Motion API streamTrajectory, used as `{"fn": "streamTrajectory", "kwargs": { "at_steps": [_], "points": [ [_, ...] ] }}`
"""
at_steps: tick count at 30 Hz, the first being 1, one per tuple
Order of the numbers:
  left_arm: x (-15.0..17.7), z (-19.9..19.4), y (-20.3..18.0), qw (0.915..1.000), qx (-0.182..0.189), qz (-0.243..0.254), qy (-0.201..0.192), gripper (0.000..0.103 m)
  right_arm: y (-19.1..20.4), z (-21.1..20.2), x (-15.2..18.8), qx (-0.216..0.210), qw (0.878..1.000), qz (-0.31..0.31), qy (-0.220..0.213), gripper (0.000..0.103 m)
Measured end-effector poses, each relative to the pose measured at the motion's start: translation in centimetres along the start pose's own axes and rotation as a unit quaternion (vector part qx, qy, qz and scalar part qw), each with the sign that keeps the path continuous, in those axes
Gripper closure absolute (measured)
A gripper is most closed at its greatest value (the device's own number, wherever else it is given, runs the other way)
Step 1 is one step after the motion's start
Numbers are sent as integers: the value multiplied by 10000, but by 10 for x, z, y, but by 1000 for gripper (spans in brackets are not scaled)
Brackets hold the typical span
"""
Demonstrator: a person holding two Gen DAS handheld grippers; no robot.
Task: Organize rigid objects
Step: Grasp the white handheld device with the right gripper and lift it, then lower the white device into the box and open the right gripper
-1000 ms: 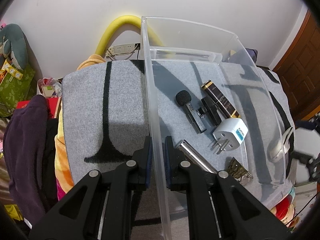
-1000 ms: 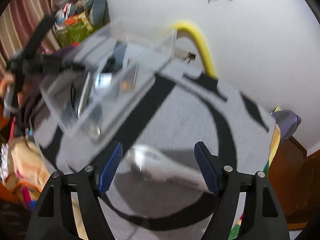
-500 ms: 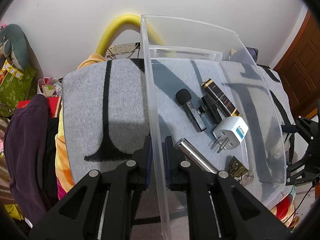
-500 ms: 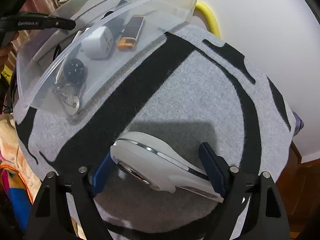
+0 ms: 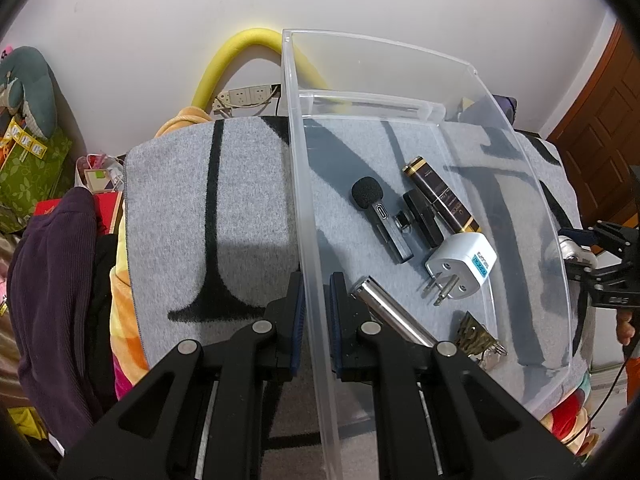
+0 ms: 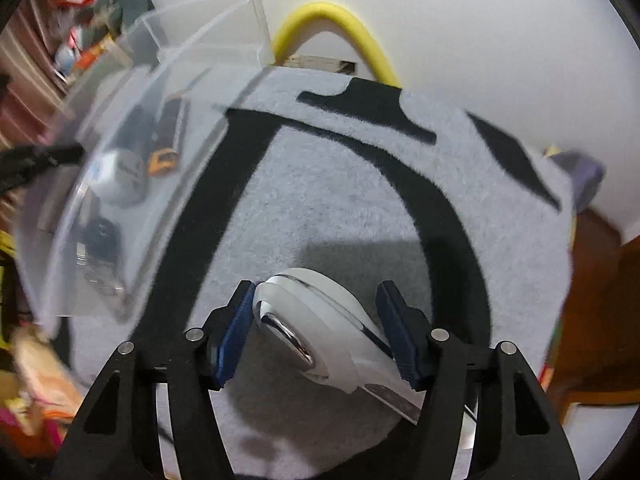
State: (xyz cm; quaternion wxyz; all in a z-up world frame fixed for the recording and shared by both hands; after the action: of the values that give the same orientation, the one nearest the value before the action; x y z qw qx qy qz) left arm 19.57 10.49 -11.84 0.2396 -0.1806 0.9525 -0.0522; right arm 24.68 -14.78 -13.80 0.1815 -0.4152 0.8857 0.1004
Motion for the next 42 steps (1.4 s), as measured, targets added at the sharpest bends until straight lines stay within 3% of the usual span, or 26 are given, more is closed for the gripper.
{"fn": "streamTrajectory", "kwargs": {
  "at_steps": [2,4,7,10,12,13,16,17,27,38,42],
  "points": [
    [0,0,0,10000,-15,-2,0,93,-1,-8,5,-156,9998,-57,-72,28],
    [1,0,0,10000,-37,3,-3,92,-3,-16,12,-78,9997,-221,-101,23],
    [2,0,-2,10000,-70,34,-17,91,-8,-14,23,-23,9992,-375,109,23],
    [2,-1,-2,10000,-83,23,-15,91,-11,-1,33,296,9978,-477,351,23],
    [2,-1,-2,10000,-56,-3,-3,91,-13,3,32,302,9982,-402,327,23],
    [2,-1,-2,10000,-44,-10,3,91,-15,1,29,275,9988,-294,267,29],
    [1,-1,-2,10000,-48,-8,2,91,-10,-4,21,258,9993,-223,144,61],
    [2,-1,-1,10000,-48,-10,0,91,-10,-6,22,280,9993,-191,151,67],
    [0,0,-1,10000,-31,1,-3,91,14,-48,-14,579,9968,-254,-498,67],
    [-1,0,0,10000,52,-7,-2,91,67,-121,-118,762,9809,-788,-1605,68],
    [0,-1,1,10000,69,-14,-16,91,90,-141,-145,546,9750,-957,-1931,68]
  ]
}}
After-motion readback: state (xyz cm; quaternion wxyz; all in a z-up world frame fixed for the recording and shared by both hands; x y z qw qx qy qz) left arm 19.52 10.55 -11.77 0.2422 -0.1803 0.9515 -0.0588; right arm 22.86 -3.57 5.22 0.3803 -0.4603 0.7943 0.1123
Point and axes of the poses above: each gripper's, at about its wrist camera, not at the fingertips, and z roughly the way its jaws point, y to its left, x to its underside, the point moved 7 cm from there along z, roughly the way its jaws point, and after that the axes turned 15 degrees about -z, right-handed, at the moved point
